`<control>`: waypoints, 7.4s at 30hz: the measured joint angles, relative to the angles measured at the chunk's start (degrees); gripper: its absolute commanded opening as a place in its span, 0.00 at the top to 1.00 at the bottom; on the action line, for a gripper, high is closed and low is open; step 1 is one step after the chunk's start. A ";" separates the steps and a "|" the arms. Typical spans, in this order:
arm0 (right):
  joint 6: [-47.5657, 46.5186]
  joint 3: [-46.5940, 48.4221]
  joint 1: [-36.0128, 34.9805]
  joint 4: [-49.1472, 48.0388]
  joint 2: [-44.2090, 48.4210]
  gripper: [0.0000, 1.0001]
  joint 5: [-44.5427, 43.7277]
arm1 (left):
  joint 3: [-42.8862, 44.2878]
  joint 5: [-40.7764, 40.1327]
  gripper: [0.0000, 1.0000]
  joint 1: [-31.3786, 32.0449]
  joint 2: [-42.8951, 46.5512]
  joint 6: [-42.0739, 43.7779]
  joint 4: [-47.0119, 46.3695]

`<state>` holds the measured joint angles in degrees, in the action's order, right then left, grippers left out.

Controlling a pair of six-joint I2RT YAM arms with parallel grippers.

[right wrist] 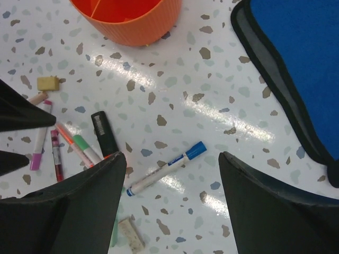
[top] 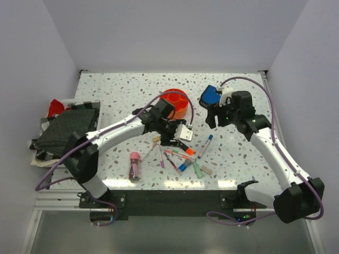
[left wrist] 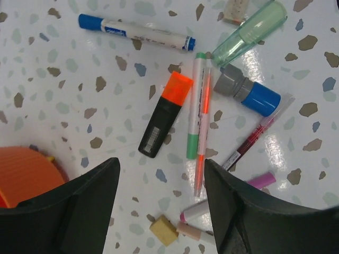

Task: Sort the stationery into containers
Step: Pick up the stationery from the center of the board, then place the stationery in the storage box, then pick up the stationery from the center of the board, then place the stationery in the storage box.

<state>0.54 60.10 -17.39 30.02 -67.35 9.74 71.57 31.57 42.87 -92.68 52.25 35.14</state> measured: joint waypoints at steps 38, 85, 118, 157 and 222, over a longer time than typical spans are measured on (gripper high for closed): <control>1.86 -4.79 13.07 2.36 2.95 0.24 0.31 | 16.33 -7.06 0.86 7.69 -27.52 9.60 5.20; 0.74 8.85 14.84 1.68 -14.03 0.24 -1.68 | 14.05 21.03 1.00 -27.98 -29.88 -63.63 -81.26; 4.04 8.72 14.84 1.62 -16.98 0.22 -0.92 | 12.35 16.48 0.27 -28.59 -35.12 -62.18 -78.79; 45.35 8.79 0.33 15.08 -34.77 0.57 -14.64 | -5.88 17.31 0.23 -37.88 3.04 -68.15 -75.84; 2.75 41.57 -16.04 -42.32 -51.08 1.00 -19.80 | -18.18 -3.78 0.00 -37.94 9.05 -54.69 -48.78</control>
<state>3.29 101.67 -33.43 -12.29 -118.43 -10.07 53.39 27.79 4.93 -83.64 -2.44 -13.65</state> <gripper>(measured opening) 0.136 0.997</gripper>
